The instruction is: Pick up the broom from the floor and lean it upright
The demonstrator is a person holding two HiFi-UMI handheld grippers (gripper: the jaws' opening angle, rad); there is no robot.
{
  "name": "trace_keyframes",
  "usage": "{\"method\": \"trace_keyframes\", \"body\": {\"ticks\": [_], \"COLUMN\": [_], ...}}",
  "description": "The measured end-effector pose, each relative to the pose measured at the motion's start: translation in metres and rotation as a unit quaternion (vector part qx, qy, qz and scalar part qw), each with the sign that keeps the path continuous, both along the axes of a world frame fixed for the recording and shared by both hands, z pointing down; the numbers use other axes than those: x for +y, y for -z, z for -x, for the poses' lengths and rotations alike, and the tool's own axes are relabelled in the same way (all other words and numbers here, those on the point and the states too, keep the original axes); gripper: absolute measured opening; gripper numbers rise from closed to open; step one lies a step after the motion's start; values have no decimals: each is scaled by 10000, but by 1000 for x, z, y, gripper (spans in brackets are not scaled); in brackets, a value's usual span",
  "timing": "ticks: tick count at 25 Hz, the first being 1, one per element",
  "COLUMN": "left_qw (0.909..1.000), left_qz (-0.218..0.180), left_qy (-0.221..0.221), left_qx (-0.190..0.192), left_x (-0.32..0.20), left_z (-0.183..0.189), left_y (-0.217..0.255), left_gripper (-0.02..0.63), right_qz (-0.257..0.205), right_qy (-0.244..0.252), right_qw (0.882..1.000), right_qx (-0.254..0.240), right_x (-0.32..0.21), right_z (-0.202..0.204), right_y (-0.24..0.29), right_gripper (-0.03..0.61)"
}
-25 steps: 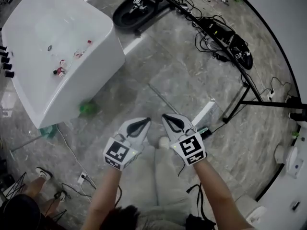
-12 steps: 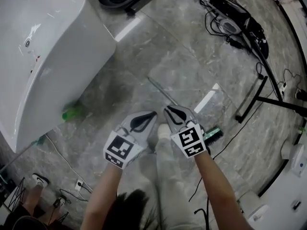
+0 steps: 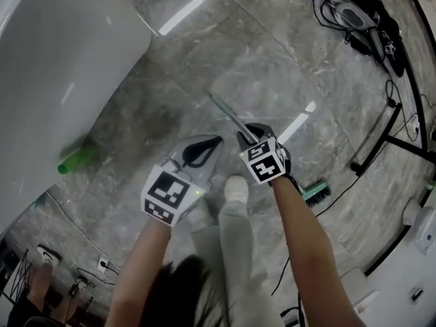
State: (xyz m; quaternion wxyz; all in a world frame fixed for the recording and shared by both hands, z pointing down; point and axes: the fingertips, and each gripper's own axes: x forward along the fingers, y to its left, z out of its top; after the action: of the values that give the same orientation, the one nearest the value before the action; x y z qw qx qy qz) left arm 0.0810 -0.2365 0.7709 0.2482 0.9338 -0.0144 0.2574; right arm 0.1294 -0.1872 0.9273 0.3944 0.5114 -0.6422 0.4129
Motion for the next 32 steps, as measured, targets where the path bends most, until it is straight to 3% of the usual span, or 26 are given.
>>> {"method": "trace_keyframes", "body": {"ticks": [4,13,18,25,32], "left_qw": [9998,9990,9988,9985,9980], "left_qz": [152,137,97,132,43], "left_qy": [106,-114,-80,73,150], "left_qx": [-44,-401,-475,-533,-606], "left_x": [-6,-10,-7,-6,-8], "left_z": [-8,-24,-21,-11,-5], "left_y": [-36,-102,-115,-121,-109], "left_gripper": [-2,-2,-2,-2,-2], "right_qz": [340,982,1046,1240,1009], "right_qy": [82,486,856,511,395], "right_qw": [9993,9933,9889,9897,9933], "right_qx": [125,353,611,507,408], "right_x": [2,7,10,10,8], "right_z": [-4,-13,-13,-19,-19], "right_y": [-46,-117,-130,-134,-110], "right_gripper": [92,92,75,77,74]}}
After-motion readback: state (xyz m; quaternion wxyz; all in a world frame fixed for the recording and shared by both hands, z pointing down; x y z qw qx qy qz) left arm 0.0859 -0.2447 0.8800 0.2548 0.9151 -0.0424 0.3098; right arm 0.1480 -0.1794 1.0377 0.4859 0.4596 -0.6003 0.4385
